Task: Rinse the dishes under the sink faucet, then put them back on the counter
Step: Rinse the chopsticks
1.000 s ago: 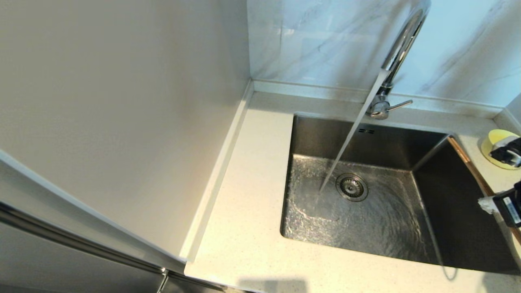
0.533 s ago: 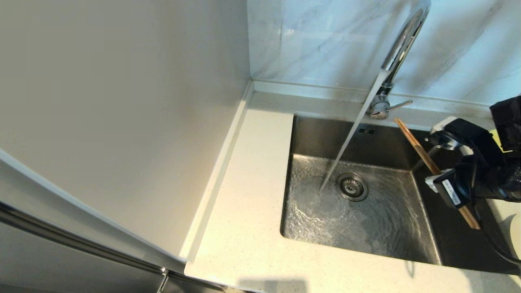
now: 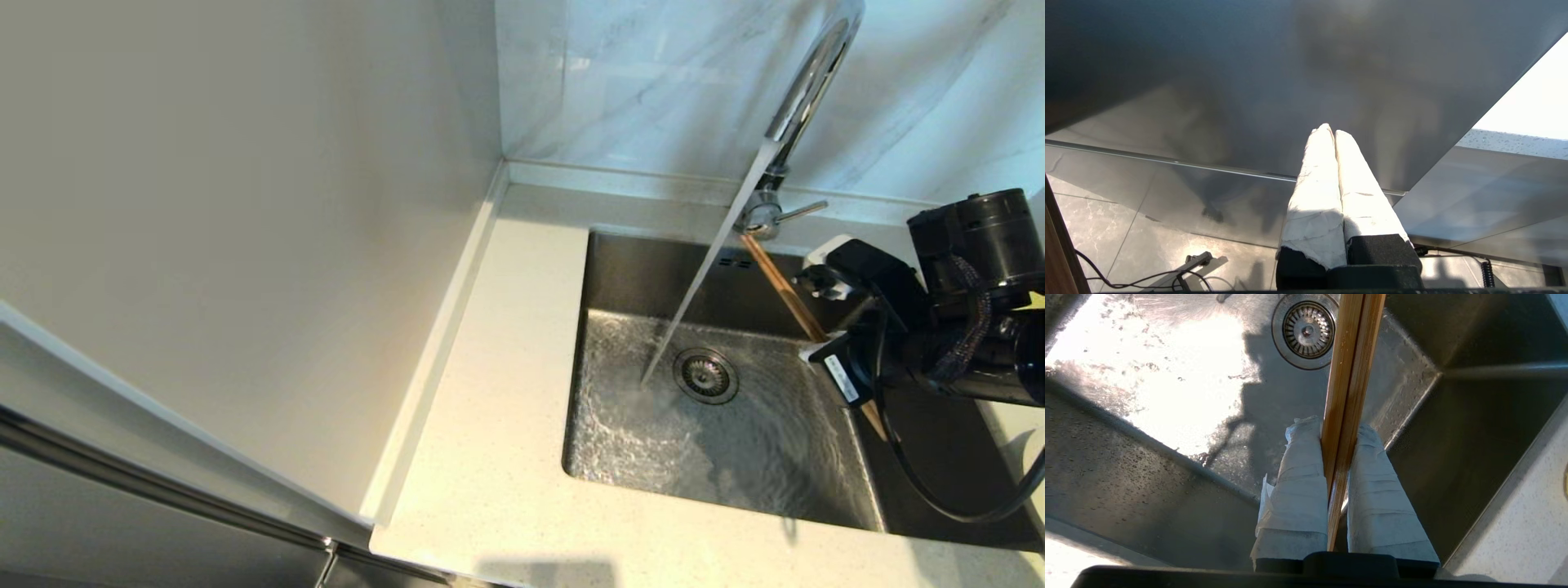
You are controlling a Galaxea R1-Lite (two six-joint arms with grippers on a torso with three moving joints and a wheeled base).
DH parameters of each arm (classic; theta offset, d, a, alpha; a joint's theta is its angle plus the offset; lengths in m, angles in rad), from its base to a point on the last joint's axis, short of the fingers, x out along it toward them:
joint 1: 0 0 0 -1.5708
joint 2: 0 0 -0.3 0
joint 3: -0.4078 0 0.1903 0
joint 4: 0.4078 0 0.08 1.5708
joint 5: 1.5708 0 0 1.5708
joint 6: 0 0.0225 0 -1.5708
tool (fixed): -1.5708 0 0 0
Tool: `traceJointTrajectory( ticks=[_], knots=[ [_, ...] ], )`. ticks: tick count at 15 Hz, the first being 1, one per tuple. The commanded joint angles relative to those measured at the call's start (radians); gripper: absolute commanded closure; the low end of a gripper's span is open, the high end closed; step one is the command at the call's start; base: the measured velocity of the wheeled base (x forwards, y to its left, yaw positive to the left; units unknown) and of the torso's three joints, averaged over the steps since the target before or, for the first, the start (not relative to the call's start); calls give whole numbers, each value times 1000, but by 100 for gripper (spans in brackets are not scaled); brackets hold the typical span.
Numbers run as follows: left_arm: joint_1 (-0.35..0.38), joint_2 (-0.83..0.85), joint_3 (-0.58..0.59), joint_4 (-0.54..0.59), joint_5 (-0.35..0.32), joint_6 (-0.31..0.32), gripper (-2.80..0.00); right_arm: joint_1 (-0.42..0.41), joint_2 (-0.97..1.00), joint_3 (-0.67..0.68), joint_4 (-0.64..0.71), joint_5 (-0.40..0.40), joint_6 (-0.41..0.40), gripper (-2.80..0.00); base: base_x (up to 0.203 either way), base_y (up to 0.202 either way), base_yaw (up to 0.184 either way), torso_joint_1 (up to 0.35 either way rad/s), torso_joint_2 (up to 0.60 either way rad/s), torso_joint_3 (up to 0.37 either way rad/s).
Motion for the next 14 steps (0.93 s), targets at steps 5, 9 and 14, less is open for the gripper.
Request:
traceJointTrajectory(
  ticks=[5, 9, 14],
  knots=[
    [0, 0, 0, 0, 0, 0, 0, 30, 47, -30, 0, -30, 11, 0, 0, 0, 0, 0, 0, 0],
    [0, 0, 0, 0, 0, 0, 0, 30, 69, -40, 0, -32, 14, 0, 0, 0, 0, 0, 0, 0],
    [0, 0, 0, 0, 0, 0, 0, 44, 95, -65, 0, -32, 55, 0, 0, 0, 0, 0, 0, 0]
  ],
)
